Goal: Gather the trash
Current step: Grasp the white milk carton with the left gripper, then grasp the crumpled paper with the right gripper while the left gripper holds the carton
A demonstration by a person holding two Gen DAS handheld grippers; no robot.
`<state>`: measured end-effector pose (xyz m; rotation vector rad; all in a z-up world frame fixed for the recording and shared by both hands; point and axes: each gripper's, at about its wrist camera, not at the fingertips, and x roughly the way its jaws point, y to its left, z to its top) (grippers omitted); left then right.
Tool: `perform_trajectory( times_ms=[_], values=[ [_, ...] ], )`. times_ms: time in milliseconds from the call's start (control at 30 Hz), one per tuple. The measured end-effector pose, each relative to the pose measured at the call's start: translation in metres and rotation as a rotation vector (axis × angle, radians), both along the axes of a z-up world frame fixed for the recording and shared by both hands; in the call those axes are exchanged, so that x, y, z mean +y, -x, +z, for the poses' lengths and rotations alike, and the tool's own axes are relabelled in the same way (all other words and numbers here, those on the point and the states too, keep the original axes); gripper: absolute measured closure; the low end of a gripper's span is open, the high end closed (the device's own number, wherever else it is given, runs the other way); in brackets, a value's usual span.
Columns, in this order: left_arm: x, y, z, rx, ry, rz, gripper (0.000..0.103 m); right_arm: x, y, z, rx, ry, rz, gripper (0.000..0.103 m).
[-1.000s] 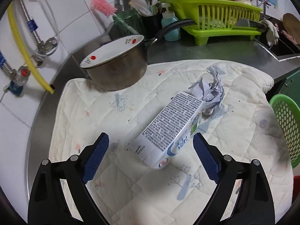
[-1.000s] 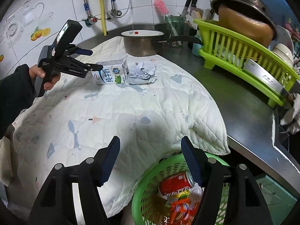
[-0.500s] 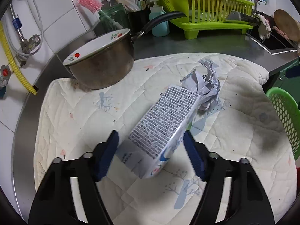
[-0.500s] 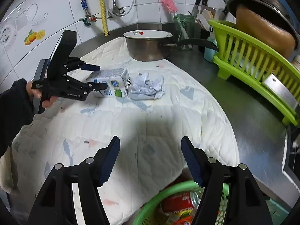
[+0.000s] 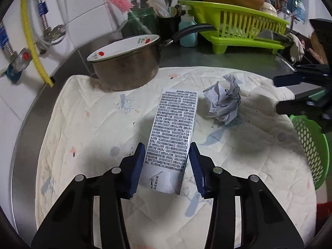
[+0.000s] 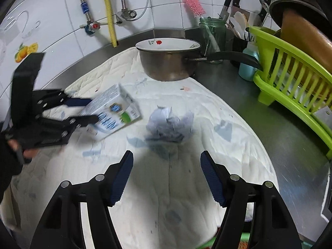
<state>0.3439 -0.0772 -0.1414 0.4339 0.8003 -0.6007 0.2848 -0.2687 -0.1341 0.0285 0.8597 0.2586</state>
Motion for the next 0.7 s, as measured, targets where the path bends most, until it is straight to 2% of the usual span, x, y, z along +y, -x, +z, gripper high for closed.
perform_trajectory(
  times_ms=[333, 433, 600, 700],
  values=[
    [0.022, 0.012, 0.009, 0.025, 0.047, 0.058, 0.061, -0.001, -0.049, -0.014, 0.025, -0.029, -0.06, 0.052],
    [0.027, 0.017, 0.012, 0.018, 0.051, 0.061, 0.061, 0.004, -0.061, -0.022, 0.042, -0.017, -0.061, 0.052],
    [0.036, 0.027, 0.016, 0.016, 0.06, 0.071, 0.061, 0.009, -0.072, -0.037, 0.076, -0.029, -0.06, 0.052],
    [0.041, 0.032, 0.018, 0.012, 0.06, 0.077, 0.061, 0.012, -0.072, -0.043, 0.082, -0.037, -0.051, 0.059]
  ],
)
